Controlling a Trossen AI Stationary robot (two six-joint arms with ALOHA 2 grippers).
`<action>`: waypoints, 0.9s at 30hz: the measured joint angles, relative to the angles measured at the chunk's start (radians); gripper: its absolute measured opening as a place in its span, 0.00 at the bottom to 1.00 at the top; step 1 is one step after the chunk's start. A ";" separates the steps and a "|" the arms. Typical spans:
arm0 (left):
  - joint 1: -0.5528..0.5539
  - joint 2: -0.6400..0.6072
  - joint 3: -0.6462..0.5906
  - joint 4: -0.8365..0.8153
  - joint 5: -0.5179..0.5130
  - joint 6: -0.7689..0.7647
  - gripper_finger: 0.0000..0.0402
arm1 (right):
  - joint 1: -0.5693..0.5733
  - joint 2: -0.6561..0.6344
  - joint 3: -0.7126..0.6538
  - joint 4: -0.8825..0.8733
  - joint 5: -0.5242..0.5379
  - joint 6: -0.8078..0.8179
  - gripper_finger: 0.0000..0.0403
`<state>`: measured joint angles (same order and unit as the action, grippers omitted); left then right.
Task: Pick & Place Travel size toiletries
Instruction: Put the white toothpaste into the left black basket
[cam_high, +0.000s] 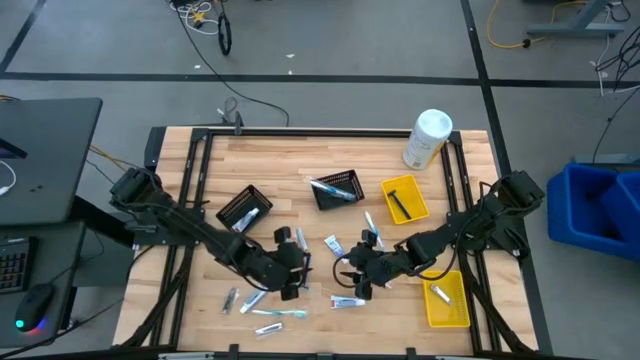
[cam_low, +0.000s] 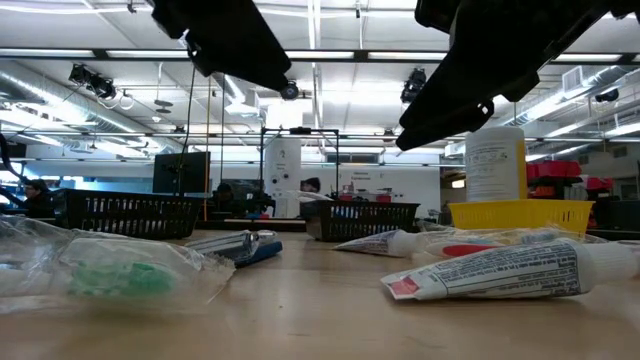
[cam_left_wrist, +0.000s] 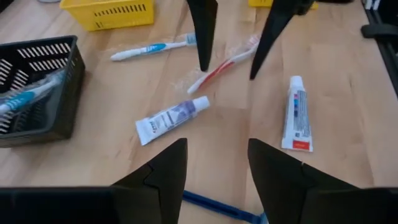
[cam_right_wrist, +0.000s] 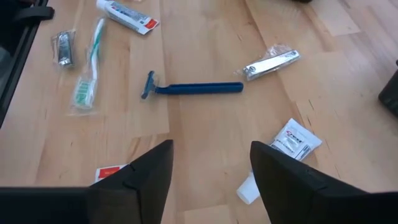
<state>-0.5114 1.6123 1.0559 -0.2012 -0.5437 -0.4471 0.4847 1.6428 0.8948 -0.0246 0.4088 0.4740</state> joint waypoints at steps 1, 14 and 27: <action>0.001 0.000 0.001 -0.004 0.015 -0.002 0.44 | 0.000 0.000 0.000 0.000 0.000 0.000 0.54; -0.029 0.000 -0.001 -0.126 0.174 -0.203 0.46 | 0.000 0.001 0.000 0.000 -0.004 0.036 0.55; -0.157 0.001 -0.001 -0.386 0.281 -0.607 0.46 | 0.006 0.006 0.001 -0.001 -0.019 0.042 0.65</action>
<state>-0.6679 1.6131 1.0550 -0.5876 -0.2626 -1.0545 0.4911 1.6485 0.8959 -0.0259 0.3895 0.5165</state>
